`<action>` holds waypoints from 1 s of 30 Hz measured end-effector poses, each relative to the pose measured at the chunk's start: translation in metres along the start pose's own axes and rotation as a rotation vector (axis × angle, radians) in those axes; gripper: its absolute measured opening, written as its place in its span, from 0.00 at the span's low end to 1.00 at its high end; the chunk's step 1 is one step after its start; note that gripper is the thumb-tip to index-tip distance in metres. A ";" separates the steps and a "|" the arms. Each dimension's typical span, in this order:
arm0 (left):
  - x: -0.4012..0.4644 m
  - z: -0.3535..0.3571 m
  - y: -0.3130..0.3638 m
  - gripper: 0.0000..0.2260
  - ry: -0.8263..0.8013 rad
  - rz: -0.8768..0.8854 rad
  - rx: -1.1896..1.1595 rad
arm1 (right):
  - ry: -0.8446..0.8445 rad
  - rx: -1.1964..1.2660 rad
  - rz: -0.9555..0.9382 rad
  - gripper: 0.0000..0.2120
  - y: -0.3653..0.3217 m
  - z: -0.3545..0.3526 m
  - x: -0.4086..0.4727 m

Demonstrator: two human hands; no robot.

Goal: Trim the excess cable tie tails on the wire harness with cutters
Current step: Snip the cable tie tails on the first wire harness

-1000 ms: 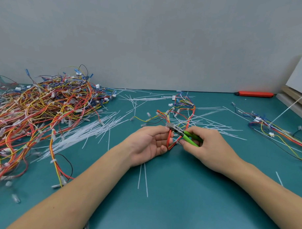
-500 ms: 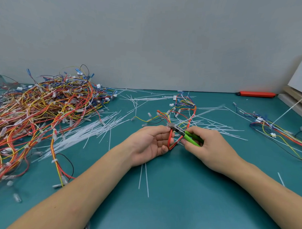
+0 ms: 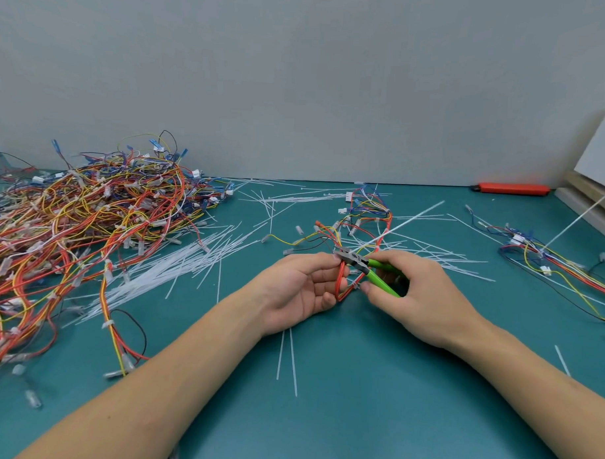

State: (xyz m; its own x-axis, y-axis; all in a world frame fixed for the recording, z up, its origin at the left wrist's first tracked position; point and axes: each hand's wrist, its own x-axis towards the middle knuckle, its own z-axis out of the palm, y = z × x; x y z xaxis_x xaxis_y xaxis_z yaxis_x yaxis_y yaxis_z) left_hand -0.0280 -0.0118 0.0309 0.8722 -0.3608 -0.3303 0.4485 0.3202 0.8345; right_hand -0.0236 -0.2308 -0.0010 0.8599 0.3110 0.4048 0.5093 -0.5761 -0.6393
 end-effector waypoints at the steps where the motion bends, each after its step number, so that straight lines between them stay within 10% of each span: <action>1: 0.000 0.000 0.000 0.13 -0.002 0.001 0.000 | -0.002 -0.006 -0.002 0.12 0.000 0.000 0.000; 30: -0.001 0.000 0.000 0.17 -0.008 0.003 0.047 | -0.338 -0.443 0.074 0.50 0.000 -0.035 -0.002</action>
State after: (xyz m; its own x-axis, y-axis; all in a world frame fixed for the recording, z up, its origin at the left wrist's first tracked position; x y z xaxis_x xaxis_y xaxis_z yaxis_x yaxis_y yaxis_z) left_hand -0.0290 -0.0118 0.0311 0.8716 -0.3673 -0.3247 0.4365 0.2799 0.8551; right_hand -0.0263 -0.2577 0.0207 0.8930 0.4408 0.0907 0.4470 -0.8453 -0.2925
